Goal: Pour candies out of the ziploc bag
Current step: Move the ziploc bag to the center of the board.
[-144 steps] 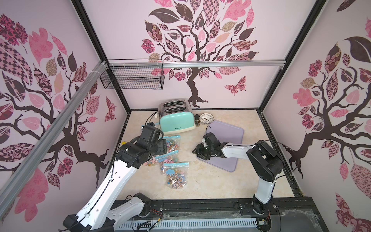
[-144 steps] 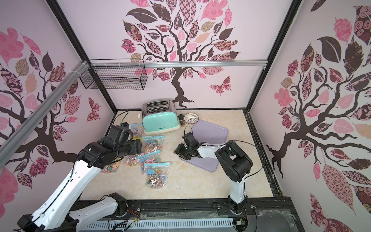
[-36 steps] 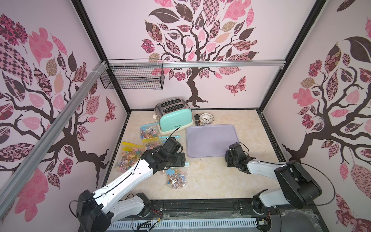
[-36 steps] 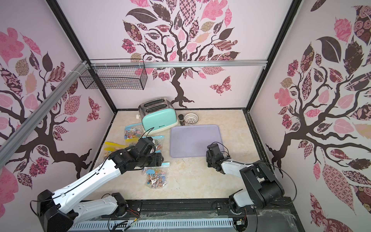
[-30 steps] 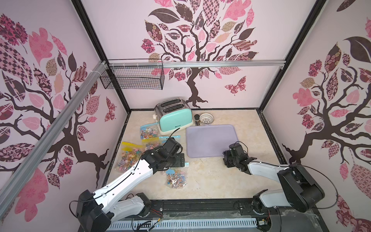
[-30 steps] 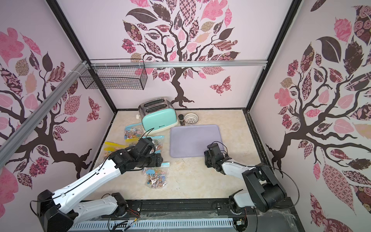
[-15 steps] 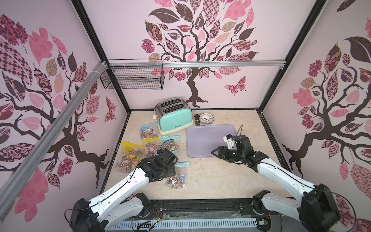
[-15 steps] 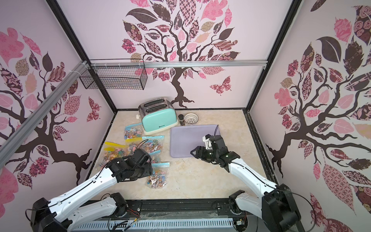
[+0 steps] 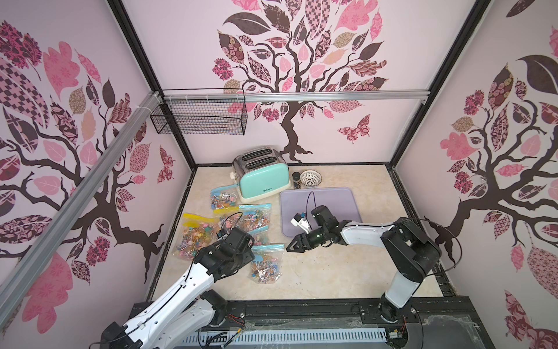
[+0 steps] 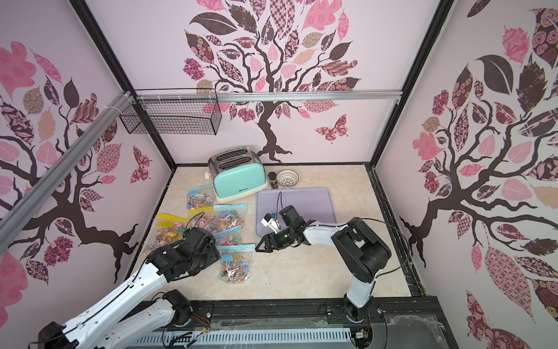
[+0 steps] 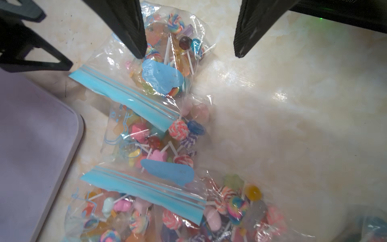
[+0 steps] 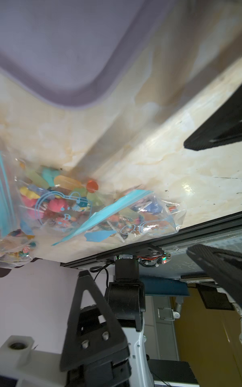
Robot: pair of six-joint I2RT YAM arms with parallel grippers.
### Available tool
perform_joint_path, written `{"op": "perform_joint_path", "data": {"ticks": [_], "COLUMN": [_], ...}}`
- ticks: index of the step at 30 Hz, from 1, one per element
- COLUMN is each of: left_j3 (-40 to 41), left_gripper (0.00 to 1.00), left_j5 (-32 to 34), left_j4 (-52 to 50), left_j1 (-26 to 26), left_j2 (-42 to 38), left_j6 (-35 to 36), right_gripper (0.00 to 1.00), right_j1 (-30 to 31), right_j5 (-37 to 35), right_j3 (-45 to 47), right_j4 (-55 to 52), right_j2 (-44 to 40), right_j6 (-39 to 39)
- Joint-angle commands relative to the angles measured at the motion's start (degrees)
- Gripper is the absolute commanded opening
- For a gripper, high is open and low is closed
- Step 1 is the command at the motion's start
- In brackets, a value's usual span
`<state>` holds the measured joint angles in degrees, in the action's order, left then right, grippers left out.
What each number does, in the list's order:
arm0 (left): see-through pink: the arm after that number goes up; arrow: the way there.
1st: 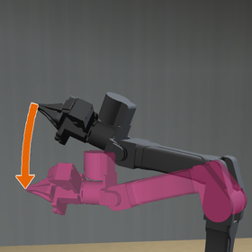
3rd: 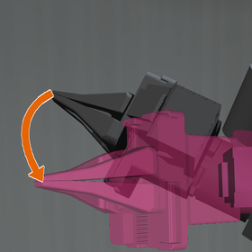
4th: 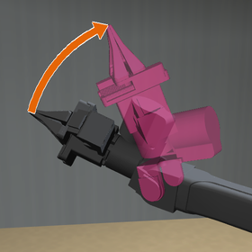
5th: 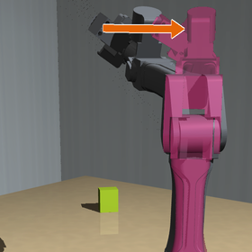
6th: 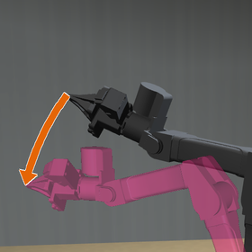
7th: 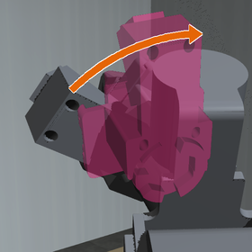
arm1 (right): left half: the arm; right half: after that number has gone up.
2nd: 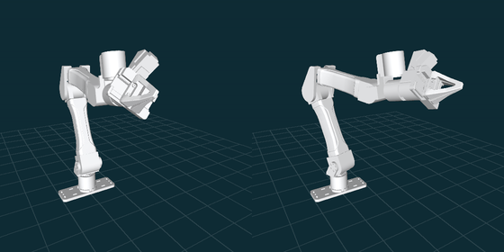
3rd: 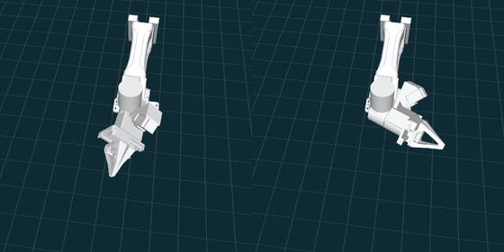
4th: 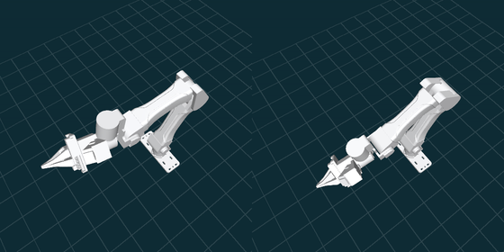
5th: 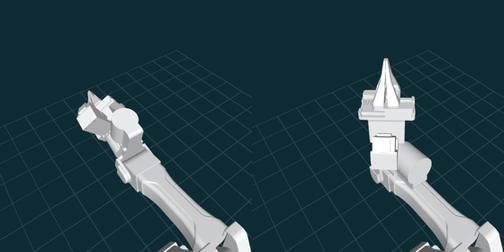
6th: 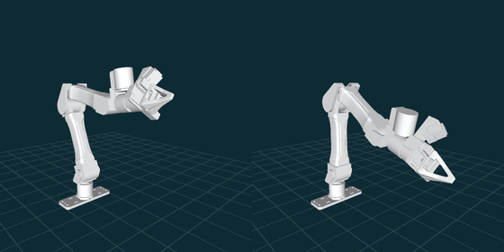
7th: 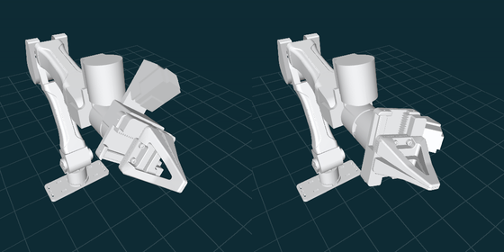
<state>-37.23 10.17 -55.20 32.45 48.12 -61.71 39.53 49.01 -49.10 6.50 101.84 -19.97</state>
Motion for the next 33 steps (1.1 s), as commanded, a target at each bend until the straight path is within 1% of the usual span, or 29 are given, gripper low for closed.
{"op": "perform_joint_path", "data": {"ticks": [1,8,12,15,17,20,24,26,28,30,33], "left_j3": [0.02,0.05,0.84,1.09,1.35,1.61,1.88,1.9,1.57,1.08,0.59], "left_gripper": [0.7,0.69,0.69,0.69,0.69,0.69,0.68,0.68,0.68,0.67,0.64], "left_j5": [-2.16,-4.26,-4.98,-5.47,-5.77,-6.21,-7.03,-7.71,-8.7,-9.86,-12.69], "left_j4": [0.35,2.21,3.69,4.15,4.36,4.55,4.75,5.08,5.23,5.16,5.23], "left_j1": [-1.91,-2.38,-2.36,-2.39,-2.43,-2.32,-2.37,-2.38,-2.37,-2.36,-2.13], "left_j2": [-1.18,1.59,2.07,2.33,2.41,2.5,2.69,2.86,3.25,4.1,6.11], "left_j6": [2.42,3.81,3.99,4.14,4.37,4.82,5.53,6.35,7.35,8.92,10.98], "right_gripper": [0.73,0.68,0.64,0.57,0.48,0.32,0.0,0.0,0.0,0.0,0.0], "right_j1": [1.59,4.5,5.55,6.5,7.03,7.33,7.35,7.38,7.36,7.32,7.34], "right_j5": [2.57,3.21,3.33,3.0,2.86,2.3,-0.16,-2.69,-6.44,-10.39,-19.1], "right_j3": [-1.85,-2.32,-2.13,-2.48,-2.45,-1.25,1.31,3.06,5.64,9.25,16.59], "right_j4": [3.27,6.83,13.9,19.89,23.04,26.04,25.91,25.39,25.23,27.04,28.7], "right_j2": [3.05,6.55,8.53,10.42,11.42,11.8,9.7,7.94,5.54,3.03,-2.33], "right_j6": [1.97,-0.07,-5.91,-11.59,-14.54,-17.41,-18.55,-20.0,-23.16,-28.22,-37.04]}}
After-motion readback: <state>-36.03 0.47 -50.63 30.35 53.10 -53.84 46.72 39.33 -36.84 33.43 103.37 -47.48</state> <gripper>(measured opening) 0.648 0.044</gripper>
